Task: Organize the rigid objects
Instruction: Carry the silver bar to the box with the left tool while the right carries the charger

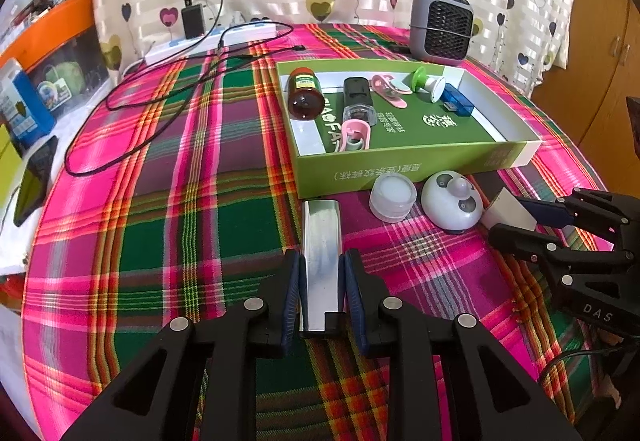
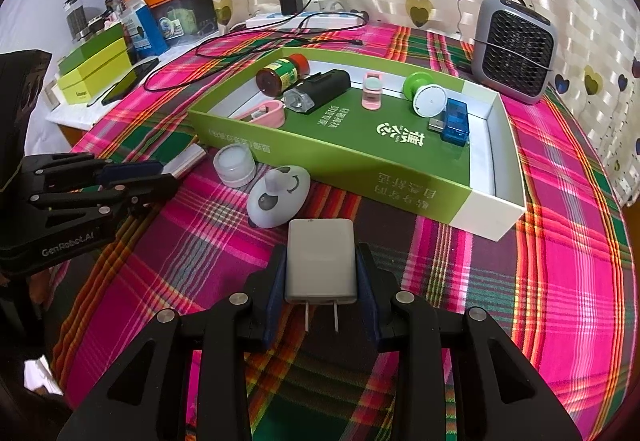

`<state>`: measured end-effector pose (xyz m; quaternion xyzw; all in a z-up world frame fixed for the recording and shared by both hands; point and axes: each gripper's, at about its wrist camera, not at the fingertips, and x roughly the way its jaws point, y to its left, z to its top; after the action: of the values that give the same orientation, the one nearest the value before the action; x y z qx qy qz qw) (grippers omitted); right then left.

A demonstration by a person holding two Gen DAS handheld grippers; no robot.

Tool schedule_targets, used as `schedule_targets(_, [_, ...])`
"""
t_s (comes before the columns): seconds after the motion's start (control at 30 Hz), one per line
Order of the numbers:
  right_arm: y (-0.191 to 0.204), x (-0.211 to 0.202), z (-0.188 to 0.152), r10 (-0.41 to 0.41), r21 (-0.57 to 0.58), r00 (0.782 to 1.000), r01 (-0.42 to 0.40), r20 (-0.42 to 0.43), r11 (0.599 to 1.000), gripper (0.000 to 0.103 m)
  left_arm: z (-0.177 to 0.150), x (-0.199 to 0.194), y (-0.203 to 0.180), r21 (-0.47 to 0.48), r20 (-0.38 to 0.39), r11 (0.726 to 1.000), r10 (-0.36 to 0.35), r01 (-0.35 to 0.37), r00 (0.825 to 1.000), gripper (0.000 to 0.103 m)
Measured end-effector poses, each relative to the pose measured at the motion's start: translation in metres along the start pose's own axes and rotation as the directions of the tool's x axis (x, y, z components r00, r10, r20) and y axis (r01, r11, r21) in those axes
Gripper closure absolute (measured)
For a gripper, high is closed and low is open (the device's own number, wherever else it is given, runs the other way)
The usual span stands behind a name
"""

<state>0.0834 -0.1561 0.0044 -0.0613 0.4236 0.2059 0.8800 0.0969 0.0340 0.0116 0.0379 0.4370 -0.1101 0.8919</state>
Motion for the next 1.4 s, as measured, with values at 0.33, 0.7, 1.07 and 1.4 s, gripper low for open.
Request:
schedule_targets(0.33, [0.001, -0.003, -0.002, 0.002, 0.019, 1.000, -0.002, 0.000, 1.000, 0.069, -0.002, -0.005, -0.001, 0.002, 0.001, 1.000, -0.004, 0.004, 1.000, 0.081])
schedule_targets(0.7, [0.003, -0.012, -0.001, 0.020, 0.039, 1.000, -0.020, 0.014, 0.999, 0.069, -0.002, -0.017, -0.003, 0.008, 0.022, 1.000, -0.004, 0.003, 1.000, 0.081])
schedule_targets(1.07, [0.001, -0.029, 0.009, 0.018, 0.054, 0.999, -0.020, 0.045, 0.998, 0.069, 0.010, -0.032, -0.008, 0.025, 0.060, 1.000, -0.019, 0.017, 0.998, 0.081])
schedule_targets(1.4, [-0.019, -0.033, 0.022, 0.000, 0.103, 0.999, -0.006, 0.054, 0.995, 0.069, 0.029, -0.030, -0.019, 0.043, 0.076, 0.998, -0.047, 0.044, 0.996, 0.081])
